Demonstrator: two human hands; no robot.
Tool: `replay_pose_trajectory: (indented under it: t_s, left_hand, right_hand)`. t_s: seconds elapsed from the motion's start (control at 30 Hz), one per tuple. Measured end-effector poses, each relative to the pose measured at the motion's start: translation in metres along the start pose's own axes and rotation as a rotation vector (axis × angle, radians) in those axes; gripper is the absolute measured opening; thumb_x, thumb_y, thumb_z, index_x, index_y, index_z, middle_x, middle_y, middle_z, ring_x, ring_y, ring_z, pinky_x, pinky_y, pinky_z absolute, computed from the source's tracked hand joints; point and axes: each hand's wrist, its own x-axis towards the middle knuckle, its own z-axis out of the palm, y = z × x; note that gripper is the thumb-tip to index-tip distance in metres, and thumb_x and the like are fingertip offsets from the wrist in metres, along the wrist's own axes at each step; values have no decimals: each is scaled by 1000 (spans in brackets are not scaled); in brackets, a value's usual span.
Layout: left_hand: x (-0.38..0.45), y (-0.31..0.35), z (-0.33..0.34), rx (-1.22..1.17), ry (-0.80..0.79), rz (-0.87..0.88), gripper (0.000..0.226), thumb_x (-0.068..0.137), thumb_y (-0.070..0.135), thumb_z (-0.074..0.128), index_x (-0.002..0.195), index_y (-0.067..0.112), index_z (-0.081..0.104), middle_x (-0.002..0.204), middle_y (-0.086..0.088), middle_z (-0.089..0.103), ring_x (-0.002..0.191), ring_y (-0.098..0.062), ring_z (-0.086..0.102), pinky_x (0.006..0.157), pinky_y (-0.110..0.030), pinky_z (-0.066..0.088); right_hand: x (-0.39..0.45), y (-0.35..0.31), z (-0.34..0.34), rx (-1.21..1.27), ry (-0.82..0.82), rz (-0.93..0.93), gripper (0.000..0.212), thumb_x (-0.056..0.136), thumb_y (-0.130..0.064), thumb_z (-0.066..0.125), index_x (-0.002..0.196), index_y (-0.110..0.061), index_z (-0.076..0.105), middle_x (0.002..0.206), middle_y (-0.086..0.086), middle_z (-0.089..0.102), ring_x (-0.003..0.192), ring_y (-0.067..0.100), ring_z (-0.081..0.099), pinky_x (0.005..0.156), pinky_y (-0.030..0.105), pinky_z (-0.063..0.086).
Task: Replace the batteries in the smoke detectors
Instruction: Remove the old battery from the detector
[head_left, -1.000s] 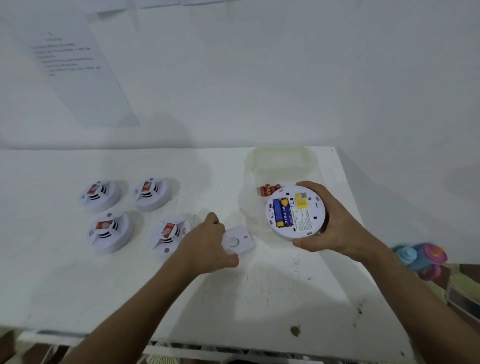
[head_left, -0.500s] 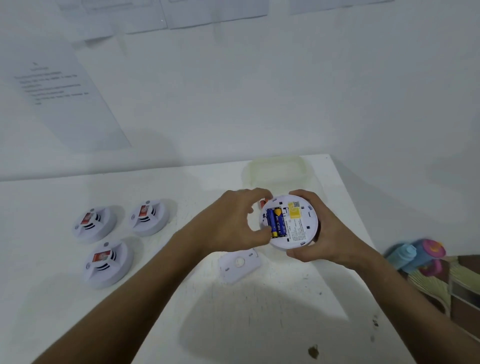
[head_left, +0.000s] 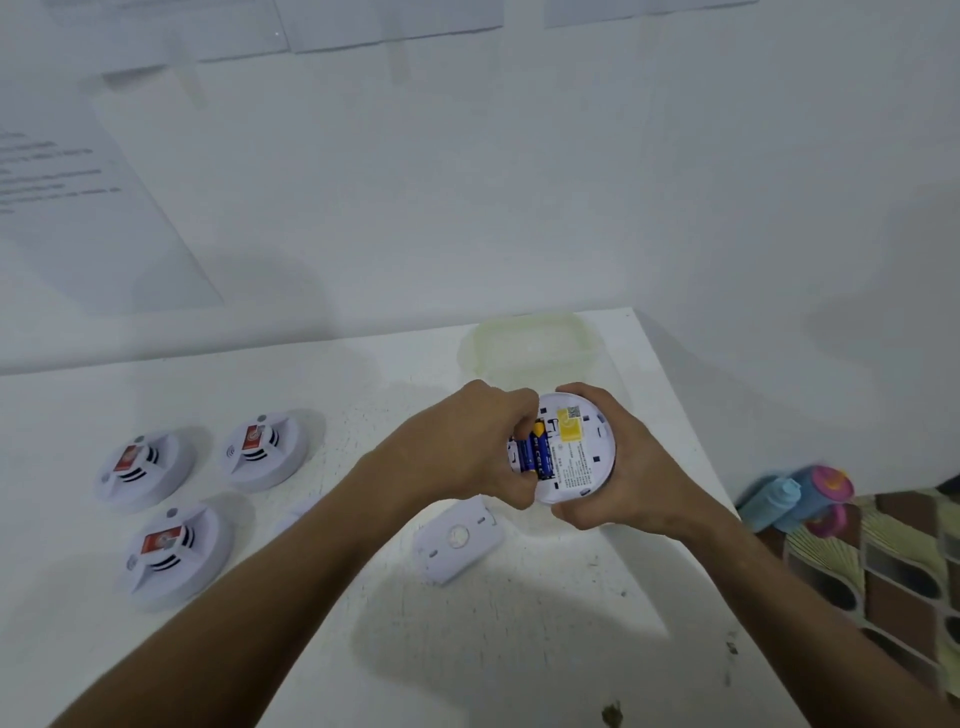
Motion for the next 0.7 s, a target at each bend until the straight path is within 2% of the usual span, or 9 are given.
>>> replay_pose_trajectory:
  t_s: [0.07,0.17,0.23,0.3,0.37,0.47,0.53,0.6,0.7]
  left_hand:
    - [2,1,3,75,-16,32,41,73,37,77,94,21,46,88,7,58,70,-12,54,56,-22,46]
    - [4,-1,10,117,-21,76,43,76,39,72,104,19,46,93,3,59,72,-15,54,62,-30,51]
    - [5,-1,13,124,-34,90,47,78,41,71,112,19,45,93,5,57,70,-12,51,58,-26,47]
    - [6,-1,14,100,-51,99,50,78,42,72,115,20,46,91,8,54,65,-10,48,56,-20,41]
    - [8,-1,12,71,-59,105,46,76,43,74,106,21,48,88,9,55,65,-9,49,56,-20,43]
    - [13,3,9,142,-88,88,40,75,43,76,90,22,46,82,8,53,68,-12,51,55,-20,42]
    - [16,5,8,211,-91,87,37,74,41,75,86,20,47,80,3,57,69,-15,54,58,-28,47]
    - [18,5,10,239,-83,95,35,74,39,72,85,21,45,76,3,54,65,-14,51,59,-32,49]
    - [19,4,15,245,-79,127,36,79,37,67,94,20,39,75,6,46,62,-11,43,55,-26,41]
  right_hand:
    - [0,3,-1,-2,-5,11,84,51,-14,84,127,-22,48,115,-1,61,106,19,62,87,27,54]
    - [-1,5,-5,-17,-24,19,84,51,-12,84,126,-29,49,116,-5,60,106,18,62,86,24,53]
    - [-2,8,-8,-28,-42,24,86,52,-6,84,125,-34,49,116,-10,61,107,15,62,86,22,53]
    - [-4,11,-10,-44,-71,26,89,52,-4,85,128,-31,48,116,-13,61,109,17,62,87,25,54]
    - [-5,13,-10,-61,-89,27,90,53,-5,86,131,-27,47,116,-13,62,110,19,62,88,27,55]
    - [-3,14,-9,-65,-78,20,89,52,-7,86,130,-26,47,115,-16,61,108,14,62,86,20,52]
    - [0,13,-10,-65,-71,19,88,52,-8,85,129,-26,48,115,-16,61,107,13,62,84,18,51]
    - [1,13,-11,-67,-77,24,88,51,-14,85,130,-27,48,116,-16,61,108,13,62,86,20,52]
    - [3,13,-13,-88,-86,39,88,51,-28,83,132,-26,47,119,-16,61,111,14,61,93,28,53]
